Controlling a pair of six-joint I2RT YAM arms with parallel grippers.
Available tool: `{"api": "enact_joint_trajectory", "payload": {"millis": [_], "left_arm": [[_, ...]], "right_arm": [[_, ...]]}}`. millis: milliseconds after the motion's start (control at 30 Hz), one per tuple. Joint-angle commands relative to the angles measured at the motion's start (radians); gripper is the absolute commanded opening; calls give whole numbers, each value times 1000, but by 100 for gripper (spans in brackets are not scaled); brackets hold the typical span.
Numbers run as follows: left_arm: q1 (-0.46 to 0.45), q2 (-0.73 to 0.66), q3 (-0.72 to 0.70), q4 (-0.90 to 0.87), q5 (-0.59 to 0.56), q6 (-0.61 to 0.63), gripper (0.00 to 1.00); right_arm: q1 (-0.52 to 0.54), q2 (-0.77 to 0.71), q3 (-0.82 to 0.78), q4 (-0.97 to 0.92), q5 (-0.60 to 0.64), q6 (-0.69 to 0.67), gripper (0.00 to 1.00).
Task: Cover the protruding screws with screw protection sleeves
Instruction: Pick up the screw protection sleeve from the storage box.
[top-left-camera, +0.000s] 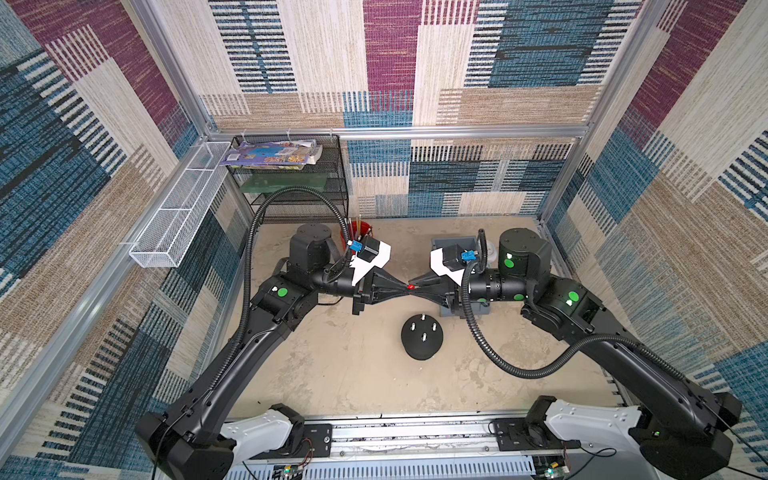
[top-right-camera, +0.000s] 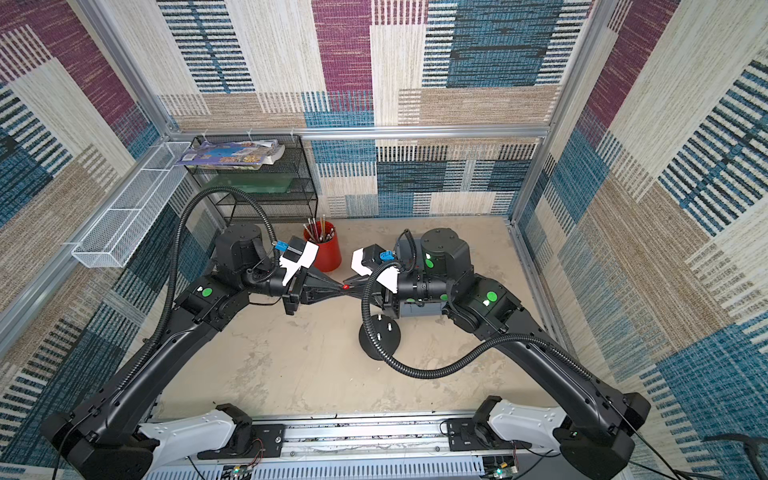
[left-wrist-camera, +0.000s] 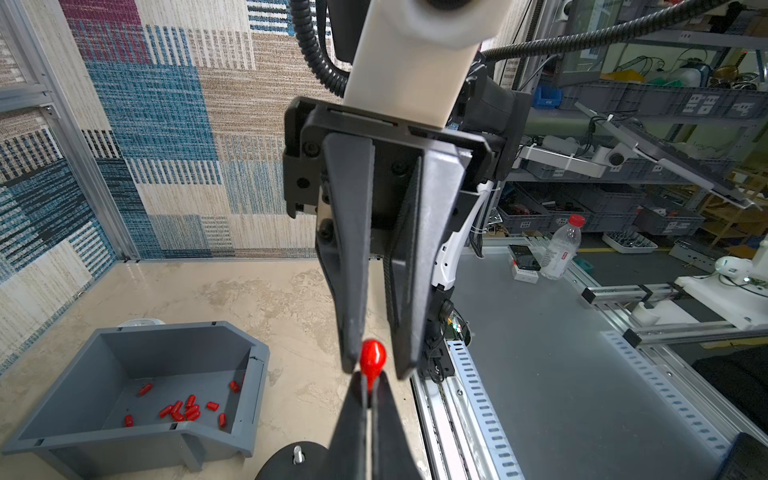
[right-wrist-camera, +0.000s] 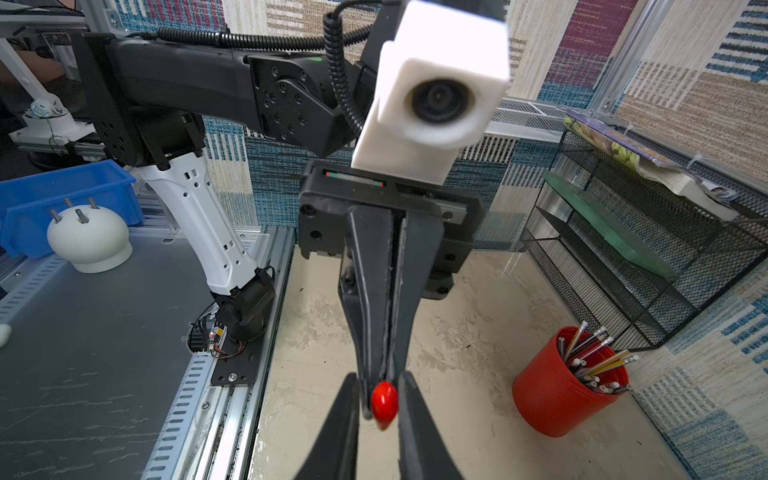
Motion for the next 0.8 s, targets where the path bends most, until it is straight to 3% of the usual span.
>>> {"api": "enact_joint_trajectory", "payload": {"millis": [0, 500, 767], "left_arm": [[0, -7, -1, 17, 8, -12, 0], [0, 1, -2, 15, 8, -11, 0], [0, 3, -4, 18, 6, -10, 0]], "right_arm": [[2, 6, 11, -2, 2, -4, 19], [2, -6, 11, 7, 12, -4, 18], [2, -6, 10, -1, 11, -9, 8]]}}
